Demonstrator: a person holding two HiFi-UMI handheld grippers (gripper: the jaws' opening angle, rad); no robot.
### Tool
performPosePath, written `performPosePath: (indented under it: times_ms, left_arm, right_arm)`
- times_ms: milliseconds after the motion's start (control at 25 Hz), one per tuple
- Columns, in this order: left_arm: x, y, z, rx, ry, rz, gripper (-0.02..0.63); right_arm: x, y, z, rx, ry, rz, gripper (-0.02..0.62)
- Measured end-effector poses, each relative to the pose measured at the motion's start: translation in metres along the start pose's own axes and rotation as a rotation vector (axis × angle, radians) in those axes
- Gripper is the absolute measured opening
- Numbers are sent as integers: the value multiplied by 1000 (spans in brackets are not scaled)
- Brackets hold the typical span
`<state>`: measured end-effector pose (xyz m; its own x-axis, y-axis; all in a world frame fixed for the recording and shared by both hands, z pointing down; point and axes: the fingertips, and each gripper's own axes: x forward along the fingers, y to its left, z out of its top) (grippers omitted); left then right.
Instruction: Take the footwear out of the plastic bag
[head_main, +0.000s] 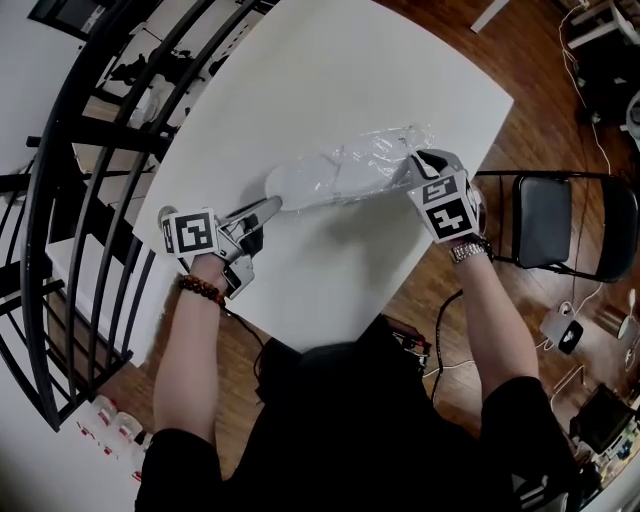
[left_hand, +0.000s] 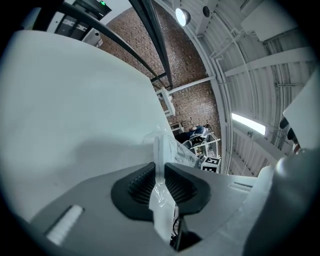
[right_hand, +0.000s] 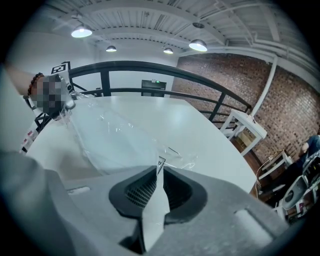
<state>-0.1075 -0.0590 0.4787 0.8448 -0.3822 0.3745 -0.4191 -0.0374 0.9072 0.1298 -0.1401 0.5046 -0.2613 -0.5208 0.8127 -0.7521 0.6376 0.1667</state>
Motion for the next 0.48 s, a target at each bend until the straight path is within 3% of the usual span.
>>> performPosePath:
  times_ms: [400,480]
  left_arm:
    - [-22,-7,2,-61,-84,-43,77]
    - [-27,-2,1,-57,-92,-23,77]
  right_arm:
    - [-3,-21,-8,5,19,-58,32]
    - [-3,-27,-10,3,25,-69,32]
